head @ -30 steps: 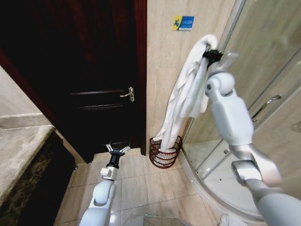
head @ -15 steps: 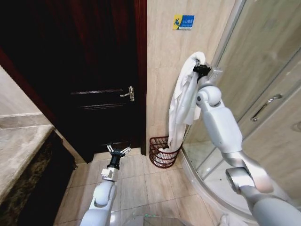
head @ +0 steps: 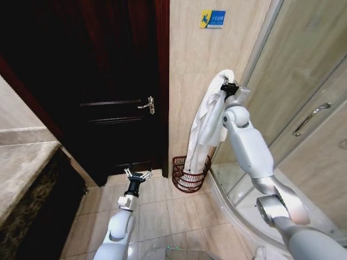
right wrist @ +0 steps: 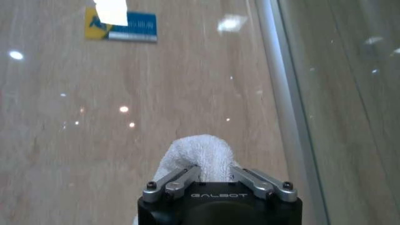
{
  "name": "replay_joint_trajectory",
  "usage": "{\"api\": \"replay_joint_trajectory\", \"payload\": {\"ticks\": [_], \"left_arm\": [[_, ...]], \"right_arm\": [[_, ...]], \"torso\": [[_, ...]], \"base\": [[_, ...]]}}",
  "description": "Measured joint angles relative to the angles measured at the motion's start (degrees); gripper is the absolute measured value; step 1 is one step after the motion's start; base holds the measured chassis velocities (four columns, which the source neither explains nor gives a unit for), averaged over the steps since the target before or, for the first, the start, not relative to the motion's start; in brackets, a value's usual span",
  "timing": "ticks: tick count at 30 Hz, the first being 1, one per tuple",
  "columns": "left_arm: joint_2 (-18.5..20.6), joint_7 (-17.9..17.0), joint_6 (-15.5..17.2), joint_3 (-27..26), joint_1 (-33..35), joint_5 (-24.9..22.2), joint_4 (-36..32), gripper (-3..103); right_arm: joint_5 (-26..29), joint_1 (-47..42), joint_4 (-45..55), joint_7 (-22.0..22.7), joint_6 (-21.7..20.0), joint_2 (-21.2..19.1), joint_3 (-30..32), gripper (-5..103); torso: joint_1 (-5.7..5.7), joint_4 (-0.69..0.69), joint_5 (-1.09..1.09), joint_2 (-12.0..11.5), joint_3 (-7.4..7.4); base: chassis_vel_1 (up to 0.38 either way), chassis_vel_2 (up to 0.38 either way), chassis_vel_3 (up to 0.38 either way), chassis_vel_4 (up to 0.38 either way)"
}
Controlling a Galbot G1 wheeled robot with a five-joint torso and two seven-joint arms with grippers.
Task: Discard the used towel into the hamper.
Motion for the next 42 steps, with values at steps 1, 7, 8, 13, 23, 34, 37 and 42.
{"api": "replay_joint_trajectory", "payload": {"ticks": [1, 7, 8, 13, 23, 34, 37, 42], "left_arm": [[0.0, 0.0, -0.1, 0.0, 0.2, 0.0, 0.0, 100], [0.1, 0.4, -1.0, -0.5, 0.8, -0.3, -0.3, 100], [0.2, 0.5, -1.0, -0.6, 0.9, -0.5, -0.4, 100], [0.1, 0.5, -1.5, -0.7, 0.9, -0.7, -0.6, 100], [0.1, 0.5, -1.6, -0.4, 0.9, -0.6, -0.7, 100], [0.2, 0.7, -1.7, -0.3, 1.2, -0.6, -1.0, 100], [0.2, 0.7, -1.7, -0.2, 1.1, -0.6, -1.3, 100], [0.1, 0.7, -1.7, -0.1, 1.1, -0.5, -1.3, 100]], "right_arm": [[0.0, -0.4, -0.3, -0.4, 0.0, 0.1, 0.1, 6], [-0.3, -1.6, -3.3, -3.1, 0.4, 1.2, 0.1, 6], [-0.3, -1.8, -3.7, -3.9, 0.3, 1.4, 0.1, 6], [0.5, -1.8, -5.1, -7.0, -2.0, 1.8, -0.1, 6], [0.6, -2.8, -5.0, -8.1, -3.3, 1.3, -0.2, 6], [-0.3, -2.9, -7.5, -9.0, -2.7, 2.2, -0.3, 6], [-0.7, -2.8, -8.4, -9.4, -2.0, 2.5, 0.1, 6], [-1.9, -4.0, -9.7, -10.3, -0.8, 3.4, 0.4, 6]], "torso": [[-0.19, 0.00, 0.00, -0.4, -0.23], [-1.06, 0.00, 0.00, -2.4, -1.32], [-1.23, 0.00, 0.01, -2.8, -1.51], [-1.95, 0.01, -0.01, -4.3, -2.30], [-3.09, 0.00, 0.00, -6.9, -3.76], [-4.55, 0.00, 0.00, -10.1, -5.56], [-4.89, 0.00, 0.00, -10.9, -6.02], [-5.54, 0.00, 0.00, -12.3, -6.78]], "base": [[0.000, 0.000, 0.000, 0.000], [0.000, 0.000, 0.000, 0.000], [0.000, 0.000, 0.000, 0.000], [0.000, 0.000, 0.000, 0.000], [0.000, 0.000, 0.000, 0.000], [0.000, 0.000, 0.000, 0.000], [0.000, 0.000, 0.000, 0.000], [0.000, 0.000, 0.000, 0.000]]}}
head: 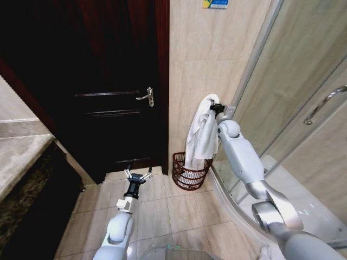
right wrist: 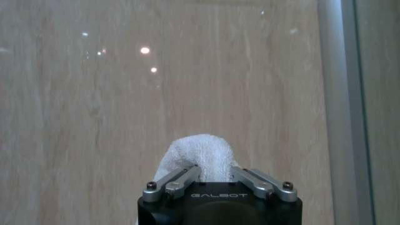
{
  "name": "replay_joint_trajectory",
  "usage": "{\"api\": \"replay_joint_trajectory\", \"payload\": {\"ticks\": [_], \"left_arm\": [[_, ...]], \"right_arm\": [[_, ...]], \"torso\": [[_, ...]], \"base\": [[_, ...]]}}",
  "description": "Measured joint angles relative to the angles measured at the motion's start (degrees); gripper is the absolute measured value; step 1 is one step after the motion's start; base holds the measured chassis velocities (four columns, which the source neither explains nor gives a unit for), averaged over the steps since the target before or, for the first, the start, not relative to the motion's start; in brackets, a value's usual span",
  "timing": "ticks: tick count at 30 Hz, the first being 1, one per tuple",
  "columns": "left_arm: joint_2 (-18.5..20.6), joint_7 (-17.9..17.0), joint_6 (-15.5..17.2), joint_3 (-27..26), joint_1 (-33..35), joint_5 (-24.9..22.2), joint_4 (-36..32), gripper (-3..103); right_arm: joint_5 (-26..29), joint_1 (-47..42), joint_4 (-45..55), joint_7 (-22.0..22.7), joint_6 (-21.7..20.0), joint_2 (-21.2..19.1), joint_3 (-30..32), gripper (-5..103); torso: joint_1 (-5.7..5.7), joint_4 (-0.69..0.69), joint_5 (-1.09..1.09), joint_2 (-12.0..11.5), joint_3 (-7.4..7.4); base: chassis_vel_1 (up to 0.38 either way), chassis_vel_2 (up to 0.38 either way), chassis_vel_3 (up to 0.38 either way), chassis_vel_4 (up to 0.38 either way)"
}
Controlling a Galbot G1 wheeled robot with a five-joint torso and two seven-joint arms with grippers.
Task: Discard the used towel into the hamper.
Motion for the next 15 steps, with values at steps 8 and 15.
{"api": "replay_joint_trajectory", "payload": {"ticks": [8, 15], "left_arm": [[0.2, 0.4, -0.2, 0.2, 0.5, 0.2, -0.1, 100], [0.2, 0.7, -0.6, 0.0, 1.1, 0.2, -0.1, 100]], "right_arm": [[-2.0, -1.4, -1.4, -0.4, 1.2, 1.4, 0.8, 6], [-3.3, -3.1, -2.2, -0.5, 2.3, 1.8, 1.3, 6]], "torso": [[-0.84, 0.01, -0.01, -1.9, -1.05], [-1.71, 0.00, 0.00, -3.9, -2.18]], "base": [[0.000, 0.000, 0.000, 0.000], [0.000, 0.000, 0.000, 0.000]]}}
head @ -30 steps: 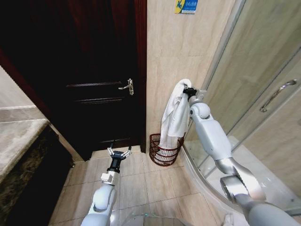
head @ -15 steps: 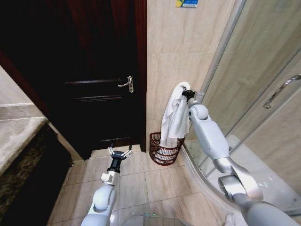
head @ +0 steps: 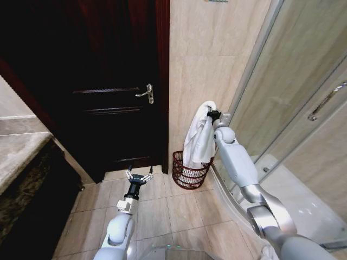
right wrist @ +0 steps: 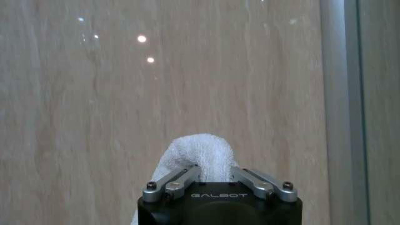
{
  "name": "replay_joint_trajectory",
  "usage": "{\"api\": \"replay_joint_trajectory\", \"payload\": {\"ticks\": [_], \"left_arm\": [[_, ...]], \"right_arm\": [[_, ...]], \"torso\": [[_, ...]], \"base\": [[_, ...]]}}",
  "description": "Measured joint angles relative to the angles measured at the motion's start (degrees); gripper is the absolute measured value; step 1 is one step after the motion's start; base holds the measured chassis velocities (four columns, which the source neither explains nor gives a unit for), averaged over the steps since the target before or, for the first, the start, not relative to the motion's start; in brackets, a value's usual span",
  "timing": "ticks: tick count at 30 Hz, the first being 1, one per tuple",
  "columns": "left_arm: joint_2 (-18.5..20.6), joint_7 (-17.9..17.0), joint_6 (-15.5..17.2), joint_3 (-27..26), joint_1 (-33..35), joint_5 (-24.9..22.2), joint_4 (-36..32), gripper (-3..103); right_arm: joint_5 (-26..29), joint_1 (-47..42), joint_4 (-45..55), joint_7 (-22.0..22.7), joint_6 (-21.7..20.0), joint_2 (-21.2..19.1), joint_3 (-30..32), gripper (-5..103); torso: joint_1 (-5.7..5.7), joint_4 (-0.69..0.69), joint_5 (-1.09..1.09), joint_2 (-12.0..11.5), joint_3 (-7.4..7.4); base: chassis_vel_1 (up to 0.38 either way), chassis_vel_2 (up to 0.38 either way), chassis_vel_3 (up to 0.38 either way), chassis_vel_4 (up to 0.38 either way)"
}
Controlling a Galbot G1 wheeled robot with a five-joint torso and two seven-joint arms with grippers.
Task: Discard the used towel into the hamper.
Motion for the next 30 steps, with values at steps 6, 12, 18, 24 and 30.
{"api": "replay_joint_trajectory", "payload": {"ticks": [6, 12, 18, 24, 30], "left_arm": [[-0.1, 0.1, -0.4, 0.0, 0.3, 0.0, 0.2, 100], [-0.1, 0.3, -0.6, 0.1, 0.4, 0.0, 0.5, 100], [0.0, 0.4, -0.7, 0.1, 0.4, 0.0, 0.7, 100], [0.1, 0.6, -0.9, 0.0, 0.4, 0.0, 0.9, 100], [0.1, 0.8, -1.1, -0.3, 0.5, -0.1, 0.9, 100]], "right_arm": [[-0.4, -0.9, -0.2, 0.0, 0.9, -0.4, 0.2, 6], [-0.2, -1.5, 1.4, 1.2, 1.1, -0.3, -0.2, 6], [-0.6, -2.4, 2.4, 1.7, 1.1, -0.2, -0.4, 6], [-0.9, -2.4, 2.6, 1.9, 1.1, -0.5, -0.5, 6], [-1.0, -1.8, 2.3, 1.9, 1.2, -0.5, -0.8, 6]], "torso": [[-0.80, 0.00, 0.00, -1.8, -1.04], [-1.40, 0.00, -0.01, -3.2, -1.80], [-2.10, 0.00, 0.00, -4.8, -2.71], [-2.70, -0.01, -0.01, -6.2, -3.49], [-3.42, 0.00, -0.01, -7.9, -4.47]], "base": [[0.000, 0.000, 0.000, 0.000], [0.000, 0.000, 0.000, 0.000], [0.000, 0.000, 0.000, 0.000], [0.000, 0.000, 0.000, 0.000], [0.000, 0.000, 0.000, 0.000]]}}
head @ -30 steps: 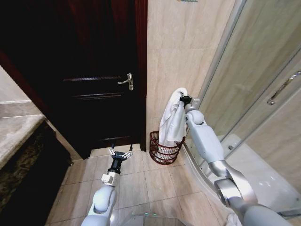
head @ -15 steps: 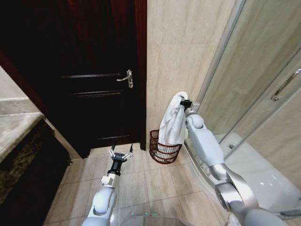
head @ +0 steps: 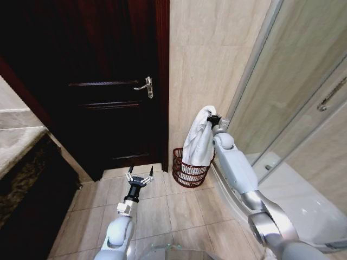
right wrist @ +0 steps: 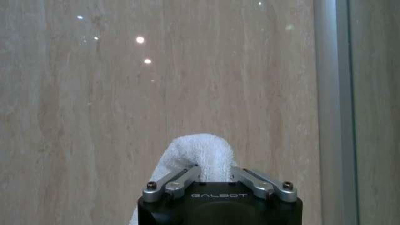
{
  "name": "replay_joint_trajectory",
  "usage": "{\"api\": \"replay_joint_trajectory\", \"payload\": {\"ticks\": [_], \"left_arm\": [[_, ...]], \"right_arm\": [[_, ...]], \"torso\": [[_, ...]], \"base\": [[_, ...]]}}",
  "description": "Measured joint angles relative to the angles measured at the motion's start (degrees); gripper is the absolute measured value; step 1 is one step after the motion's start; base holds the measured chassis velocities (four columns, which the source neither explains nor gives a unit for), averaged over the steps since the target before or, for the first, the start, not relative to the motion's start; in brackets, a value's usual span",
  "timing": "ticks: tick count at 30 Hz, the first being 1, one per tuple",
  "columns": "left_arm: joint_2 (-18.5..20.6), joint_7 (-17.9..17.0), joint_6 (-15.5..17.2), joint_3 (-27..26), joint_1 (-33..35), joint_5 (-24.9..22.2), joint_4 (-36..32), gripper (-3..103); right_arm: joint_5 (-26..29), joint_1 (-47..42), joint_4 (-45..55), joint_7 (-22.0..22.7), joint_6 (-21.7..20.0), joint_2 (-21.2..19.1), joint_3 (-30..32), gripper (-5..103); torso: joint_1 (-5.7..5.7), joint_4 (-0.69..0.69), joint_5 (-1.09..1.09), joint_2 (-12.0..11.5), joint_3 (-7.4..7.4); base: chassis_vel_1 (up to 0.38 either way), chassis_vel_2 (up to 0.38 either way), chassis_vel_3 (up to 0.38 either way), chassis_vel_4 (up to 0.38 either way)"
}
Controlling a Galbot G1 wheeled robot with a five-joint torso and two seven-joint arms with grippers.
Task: Discard the used towel into the hamper.
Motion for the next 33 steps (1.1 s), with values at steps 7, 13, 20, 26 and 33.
{"api": "replay_joint_trajectory", "payload": {"ticks": [7, 13, 20, 26, 33], "left_arm": [[-0.1, 0.1, -0.3, 0.1, 0.0, 0.0, 0.3, 100], [0.0, 0.1, -0.4, 0.2, -0.1, 0.0, 0.4, 100], [0.1, 0.2, -0.2, 0.5, -0.8, 0.1, 0.3, 100], [0.2, 0.3, -0.1, 0.8, -0.9, 0.1, 0.5, 100], [0.1, 0.4, -0.5, 1.1, -0.9, 0.3, 1.6, 100]], "right_arm": [[0.0, -0.1, -0.2, -0.1, 0.0, -0.7, -0.4, 6], [0.0, 0.2, -0.9, -0.3, 0.2, -0.8, -0.5, 6], [0.0, 0.8, -1.2, -0.3, 0.2, -0.3, -0.7, 6], [0.1, 0.3, 0.2, 0.2, 0.1, -0.8, -0.8, 6], [3.1, -1.4, 6.2, 5.8, -4.5, -1.9, -1.3, 6]], "torso": [[-0.70, 0.00, 0.00, -1.7, -0.99], [-1.36, 0.00, 0.01, -3.2, -1.84], [-2.08, 0.00, 0.00, -4.9, -2.84], [-2.70, 0.00, 0.00, -6.4, -3.71], [-3.40, -0.01, 0.00, -8.1, -4.64]], "base": [[0.000, 0.000, 0.000, 0.000], [0.000, 0.000, 0.000, 0.000], [0.000, 0.000, 0.000, 0.000], [0.000, 0.000, 0.000, 0.000], [0.000, 0.000, 0.000, 0.000]]}}
